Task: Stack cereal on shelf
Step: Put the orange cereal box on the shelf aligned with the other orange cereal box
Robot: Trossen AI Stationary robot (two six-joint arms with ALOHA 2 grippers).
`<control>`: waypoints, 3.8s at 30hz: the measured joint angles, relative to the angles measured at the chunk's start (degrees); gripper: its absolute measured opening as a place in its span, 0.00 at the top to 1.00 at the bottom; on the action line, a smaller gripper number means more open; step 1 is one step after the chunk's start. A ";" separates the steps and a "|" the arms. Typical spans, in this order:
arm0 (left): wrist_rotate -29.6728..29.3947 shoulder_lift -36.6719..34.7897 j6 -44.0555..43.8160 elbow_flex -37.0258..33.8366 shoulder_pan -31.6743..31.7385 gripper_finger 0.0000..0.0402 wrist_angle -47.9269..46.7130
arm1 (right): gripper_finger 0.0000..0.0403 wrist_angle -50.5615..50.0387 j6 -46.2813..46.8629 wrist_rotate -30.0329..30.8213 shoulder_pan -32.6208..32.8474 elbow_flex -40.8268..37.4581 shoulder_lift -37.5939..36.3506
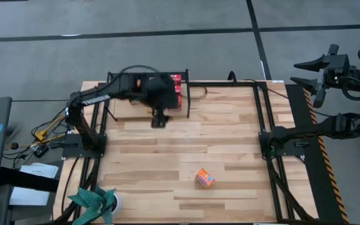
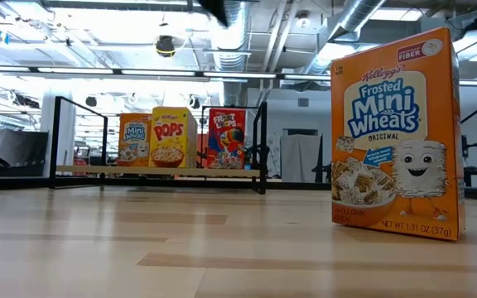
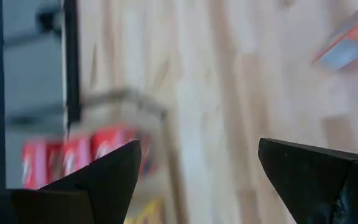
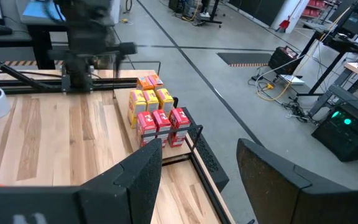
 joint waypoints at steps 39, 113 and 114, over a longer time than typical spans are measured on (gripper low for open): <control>10.06 23.17 2.87 0.08 -21.29 0.21 40.39 | 0.42 0.02 2.05 -0.28 0.02 -0.02 -0.02; 14.97 27.54 7.02 -2.82 -22.01 0.37 33.04 | 0.42 0.00 3.52 -0.24 0.01 -0.01 -0.02; 14.95 27.54 7.02 -2.82 -22.01 0.37 33.04 | 0.42 0.01 3.52 -0.24 0.01 -0.02 -0.02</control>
